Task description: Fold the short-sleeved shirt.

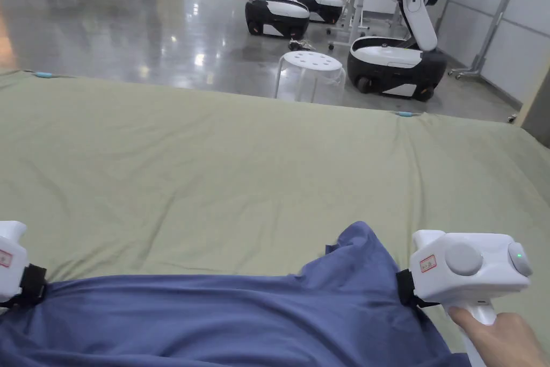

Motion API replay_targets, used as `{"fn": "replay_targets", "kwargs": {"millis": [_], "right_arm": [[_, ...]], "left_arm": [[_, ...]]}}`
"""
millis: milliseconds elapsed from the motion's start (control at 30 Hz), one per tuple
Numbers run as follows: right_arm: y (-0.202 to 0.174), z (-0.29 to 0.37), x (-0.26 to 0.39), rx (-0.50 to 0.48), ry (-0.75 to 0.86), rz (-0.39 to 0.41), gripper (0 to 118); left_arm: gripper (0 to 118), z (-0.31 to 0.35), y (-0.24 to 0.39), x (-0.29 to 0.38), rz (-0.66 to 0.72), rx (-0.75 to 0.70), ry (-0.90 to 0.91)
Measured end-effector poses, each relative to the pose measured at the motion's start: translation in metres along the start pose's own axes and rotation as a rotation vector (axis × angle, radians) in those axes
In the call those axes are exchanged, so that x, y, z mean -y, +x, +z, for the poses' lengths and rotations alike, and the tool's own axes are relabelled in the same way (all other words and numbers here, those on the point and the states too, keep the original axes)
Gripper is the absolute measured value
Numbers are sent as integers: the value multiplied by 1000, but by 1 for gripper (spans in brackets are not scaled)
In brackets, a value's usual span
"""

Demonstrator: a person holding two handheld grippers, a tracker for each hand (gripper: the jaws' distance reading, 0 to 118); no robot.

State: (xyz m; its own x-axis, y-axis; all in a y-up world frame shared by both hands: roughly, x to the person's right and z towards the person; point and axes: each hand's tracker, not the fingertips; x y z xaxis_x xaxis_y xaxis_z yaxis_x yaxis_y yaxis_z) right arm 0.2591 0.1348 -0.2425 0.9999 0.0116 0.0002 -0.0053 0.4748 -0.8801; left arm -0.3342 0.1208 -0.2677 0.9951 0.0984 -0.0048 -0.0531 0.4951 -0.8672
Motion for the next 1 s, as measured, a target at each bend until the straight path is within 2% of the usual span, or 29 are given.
{"fn": "replay_targets", "kwargs": {"millis": [100, 167, 200, 300, 367, 433, 467, 533, 600, 667, 733, 900, 933, 967, 1000], "right_arm": [[-2, 38, 9, 13, 128, 29, 2], [0, 82, 23, -78, 175, -2, 2], [0, 102, 36, -94, 209, -15, 2], [1, 162, 90, -147, 313, -45, 2], [0, 191, 137, -119, 336, -43, 2], [6, 207, 180, -141, 346, -73, 2], [6, 212, 201, -133, 353, -96, 2], [1, 218, 232, -129, 345, -135, 2], [0, 214, 258, -84, 340, -185, 2], [2, 204, 268, -87, 321, -233, 2], [6, 192, 274, -111, 295, -269, 2], [-6, 173, 272, -62, 324, -222, 2], [9, 162, 276, -50, 340, -204, 5], [8, 161, 278, -41, 380, -173, 14], [8, 162, 281, -36, 431, -158, 24]], "left_arm": [[5, 36, 7, 9, -95, -7, 115], [5, 76, 5, 22, -152, 57, 183], [5, 93, 3, 31, -161, 93, 194], [5, 143, -6, 79, -156, 152, 247], [5, 170, -16, 111, -104, 206, 253], [5, 189, -22, 148, -64, 240, 299], [5, 195, -25, 163, -68, 241, 279], [5, 211, -21, 195, -83, 188, 392], [5, 210, -12, 213, -80, 164, 330], [5, 199, -25, 223, -6, 205, 300], [5, 187, -31, 229, 11, 189, 289], [6, 162, -41, 235, -23, 185, 291], [12, 160, -39, 235, -30, 181, 290], [26, 166, -24, 231, -62, 176, 292], [32, 169, -22, 233, -74, 181, 312]]}}
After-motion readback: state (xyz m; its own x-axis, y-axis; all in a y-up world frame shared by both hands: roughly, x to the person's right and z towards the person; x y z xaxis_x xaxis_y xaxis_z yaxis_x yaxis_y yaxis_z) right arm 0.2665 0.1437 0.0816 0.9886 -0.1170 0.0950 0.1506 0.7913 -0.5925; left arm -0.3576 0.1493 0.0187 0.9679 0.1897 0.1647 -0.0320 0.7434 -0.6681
